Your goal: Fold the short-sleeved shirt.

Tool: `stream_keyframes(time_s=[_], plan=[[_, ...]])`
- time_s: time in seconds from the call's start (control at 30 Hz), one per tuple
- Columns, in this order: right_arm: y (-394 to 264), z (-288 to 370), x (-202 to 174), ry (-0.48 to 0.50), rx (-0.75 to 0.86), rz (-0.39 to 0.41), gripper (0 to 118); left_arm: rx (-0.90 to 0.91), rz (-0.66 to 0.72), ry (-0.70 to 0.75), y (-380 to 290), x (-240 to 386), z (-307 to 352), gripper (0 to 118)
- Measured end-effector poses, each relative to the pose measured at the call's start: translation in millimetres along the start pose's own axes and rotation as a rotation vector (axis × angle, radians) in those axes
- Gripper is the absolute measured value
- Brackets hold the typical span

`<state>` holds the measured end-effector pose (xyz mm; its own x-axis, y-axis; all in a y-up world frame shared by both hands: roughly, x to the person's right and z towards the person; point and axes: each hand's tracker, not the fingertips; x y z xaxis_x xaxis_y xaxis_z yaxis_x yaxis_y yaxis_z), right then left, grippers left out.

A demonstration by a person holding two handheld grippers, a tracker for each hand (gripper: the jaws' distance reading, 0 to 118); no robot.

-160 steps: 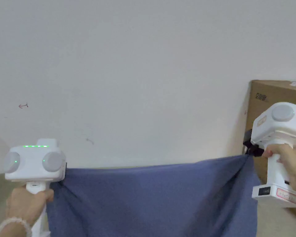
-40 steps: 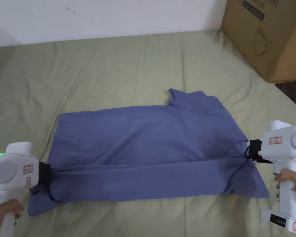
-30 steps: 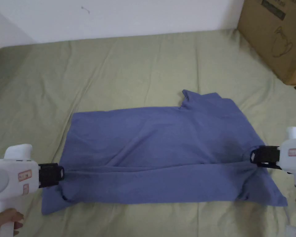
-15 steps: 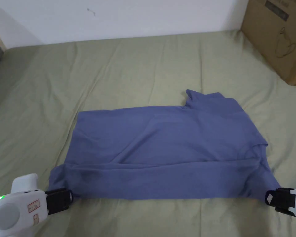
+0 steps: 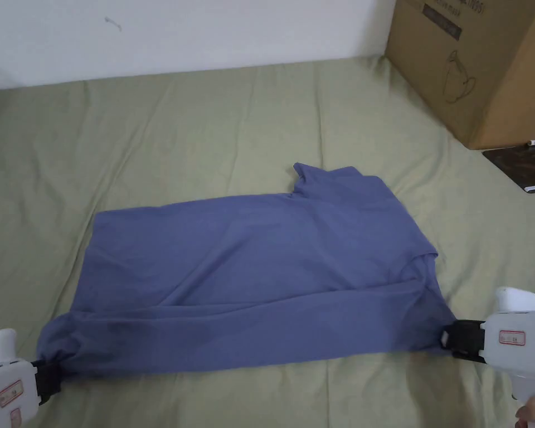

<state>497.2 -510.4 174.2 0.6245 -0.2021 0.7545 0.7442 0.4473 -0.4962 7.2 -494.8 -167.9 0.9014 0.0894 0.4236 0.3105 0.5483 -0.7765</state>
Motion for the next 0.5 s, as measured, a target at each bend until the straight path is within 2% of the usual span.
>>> stream_keyframes(time_s=[0.03, 0.07, 0.13, 0.2, 0.5], plan=[[0, -12, 1, -0.011, -0.029, -0.005, 22, -0.004, -0.005, 0.0, 0, -6, -6, 7], [-2, -20, 2, 0.021, -0.068, -0.028, 22, 0.001, -0.007, 0.0, 0, -6, -5, 7], [-4, -16, -2, 0.008, -0.036, 0.016, 16, -0.004, -0.019, 0.001, 2, -5, -5, 7], [-2, -4, -3, 0.029, -0.022, 0.006, 11, -0.007, -0.023, 0.001, 2, -4, 0, 7], [-5, 43, 11, 0.059, 0.006, -0.003, 10, 0.011, -0.06, -0.024, -3, -15, 35, 6]])
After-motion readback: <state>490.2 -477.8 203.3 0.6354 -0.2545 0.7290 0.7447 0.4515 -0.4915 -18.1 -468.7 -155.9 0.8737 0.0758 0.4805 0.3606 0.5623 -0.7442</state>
